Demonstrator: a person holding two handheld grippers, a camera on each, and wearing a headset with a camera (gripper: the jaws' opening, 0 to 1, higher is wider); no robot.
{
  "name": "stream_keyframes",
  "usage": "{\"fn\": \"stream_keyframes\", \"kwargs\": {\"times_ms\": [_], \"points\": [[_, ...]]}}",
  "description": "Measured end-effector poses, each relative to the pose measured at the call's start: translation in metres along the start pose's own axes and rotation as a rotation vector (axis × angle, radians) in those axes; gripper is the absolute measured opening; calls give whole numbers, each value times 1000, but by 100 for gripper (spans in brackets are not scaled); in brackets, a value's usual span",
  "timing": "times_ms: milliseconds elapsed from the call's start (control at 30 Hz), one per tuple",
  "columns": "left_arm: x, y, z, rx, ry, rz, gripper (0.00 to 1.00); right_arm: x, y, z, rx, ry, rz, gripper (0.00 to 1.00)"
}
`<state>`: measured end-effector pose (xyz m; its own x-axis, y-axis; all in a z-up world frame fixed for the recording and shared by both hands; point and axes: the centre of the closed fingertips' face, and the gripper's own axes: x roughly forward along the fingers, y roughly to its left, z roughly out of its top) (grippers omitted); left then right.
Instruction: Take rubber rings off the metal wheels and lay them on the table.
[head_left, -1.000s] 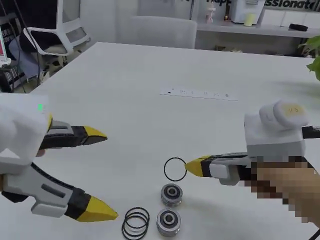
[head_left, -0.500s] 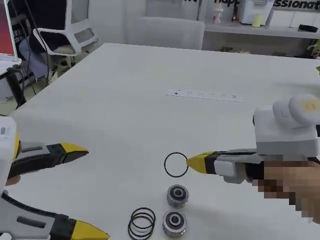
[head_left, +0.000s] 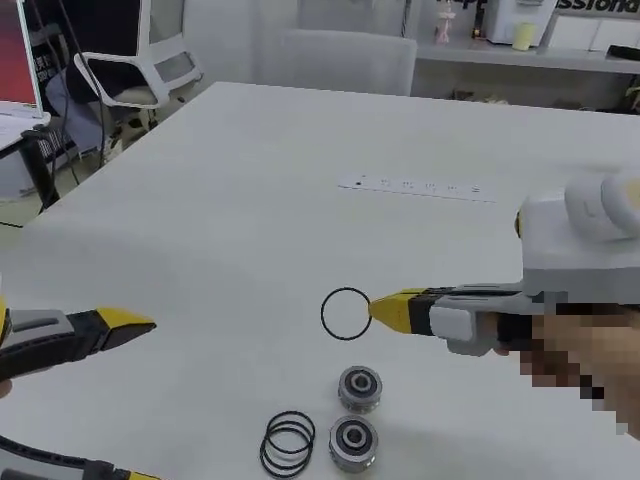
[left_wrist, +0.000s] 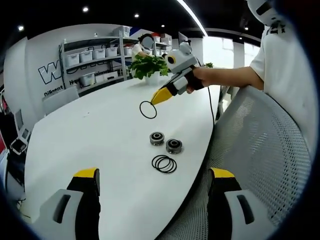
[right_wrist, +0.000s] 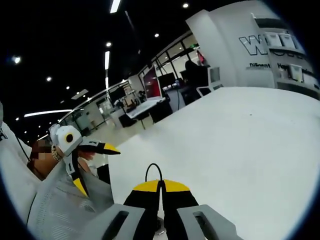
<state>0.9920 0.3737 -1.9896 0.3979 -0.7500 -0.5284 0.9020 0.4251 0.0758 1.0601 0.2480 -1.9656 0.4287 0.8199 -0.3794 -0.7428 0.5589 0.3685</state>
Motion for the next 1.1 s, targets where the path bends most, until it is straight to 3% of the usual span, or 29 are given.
{"fn": "stream_keyframes", "kwargs": {"times_ms": [233, 500, 633, 900, 1100], "points": [[1, -3, -2, -16, -5, 7, 88, 2, 15, 6, -29, -6, 37, 0], [3, -5, -7, -44, 4, 6, 90, 8, 31, 4, -77, 19, 75, 0], [3, -5, -6, -76, -12, 10, 90, 12, 39, 1, -89, 31, 103, 0], [0, 0, -5, -98, -36, 27, 88, 20, 56, -9, -155, 82, 157, 0], [1, 0, -6, -103, -29, 28, 88, 25, 62, -18, -190, 124, 173, 0]]}}
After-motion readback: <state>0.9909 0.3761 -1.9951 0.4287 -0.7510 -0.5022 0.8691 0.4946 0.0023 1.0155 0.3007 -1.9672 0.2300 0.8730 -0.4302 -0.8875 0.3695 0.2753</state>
